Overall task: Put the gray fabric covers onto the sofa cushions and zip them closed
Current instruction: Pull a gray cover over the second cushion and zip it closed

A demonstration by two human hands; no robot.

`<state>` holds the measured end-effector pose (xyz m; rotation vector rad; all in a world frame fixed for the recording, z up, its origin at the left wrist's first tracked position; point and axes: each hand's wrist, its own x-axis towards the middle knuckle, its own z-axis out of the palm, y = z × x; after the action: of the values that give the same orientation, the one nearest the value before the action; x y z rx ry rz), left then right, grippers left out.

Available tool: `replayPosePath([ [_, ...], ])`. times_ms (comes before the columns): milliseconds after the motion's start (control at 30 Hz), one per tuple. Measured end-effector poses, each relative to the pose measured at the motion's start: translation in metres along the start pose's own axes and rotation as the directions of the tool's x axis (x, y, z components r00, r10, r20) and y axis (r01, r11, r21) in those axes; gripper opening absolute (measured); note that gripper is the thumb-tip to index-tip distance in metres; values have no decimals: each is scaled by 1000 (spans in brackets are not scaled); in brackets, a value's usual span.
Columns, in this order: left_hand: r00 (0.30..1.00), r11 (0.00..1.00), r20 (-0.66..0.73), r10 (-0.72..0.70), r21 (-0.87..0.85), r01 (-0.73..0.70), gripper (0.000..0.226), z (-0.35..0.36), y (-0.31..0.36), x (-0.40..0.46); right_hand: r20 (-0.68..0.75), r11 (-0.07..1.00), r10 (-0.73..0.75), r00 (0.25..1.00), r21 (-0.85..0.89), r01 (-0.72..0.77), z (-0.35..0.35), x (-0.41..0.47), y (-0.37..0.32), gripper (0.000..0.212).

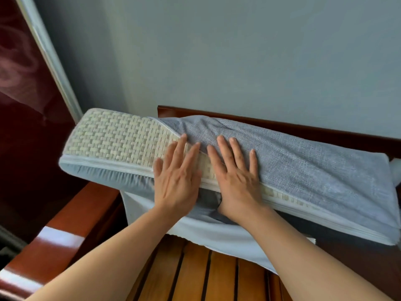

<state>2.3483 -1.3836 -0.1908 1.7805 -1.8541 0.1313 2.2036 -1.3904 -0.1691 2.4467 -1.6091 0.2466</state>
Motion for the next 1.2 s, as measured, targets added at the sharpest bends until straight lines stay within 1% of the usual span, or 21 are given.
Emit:
replayPosePath([
  [67,1000,998,-8,14,57,-13,57,11,0,16,-6,1000,12,1000,-1,-12,-3,14,8,122],
  [167,999,995,-46,19,99,-14,57,19,5,40,-9,1000,25,1000,-17,-26,-7,34,21,120],
  [300,999,994,-23,27,109,-24,59,22,11,74,1,997,71,997,-13,-71,-14,58,37,121],
  [400,1000,991,-3,31,132,-30,62,23,13,97,0,992,127,992,-14,-127,-19,72,47,126],
  [533,999,989,-2,33,142,-33,63,24,16,118,-8,970,244,970,-3,-244,-23,77,61,137],
  [633,1000,988,5,31,154,-31,64,27,17,132,-12,959,284,959,18,-284,-23,81,69,137],
  [833,999,982,42,16,189,-24,63,28,20,154,-8,967,245,970,79,-243,-27,97,82,135],
  [967,998,981,67,-3,194,-10,67,23,26,167,6,975,183,983,129,-182,-30,106,96,134],
  [1100,994,980,101,-53,195,32,74,20,33,182,26,984,100,995,149,-103,-36,113,115,128],
  [1200,991,982,113,-67,184,45,73,17,35,187,11,984,83,996,157,-84,-37,116,122,127],
])
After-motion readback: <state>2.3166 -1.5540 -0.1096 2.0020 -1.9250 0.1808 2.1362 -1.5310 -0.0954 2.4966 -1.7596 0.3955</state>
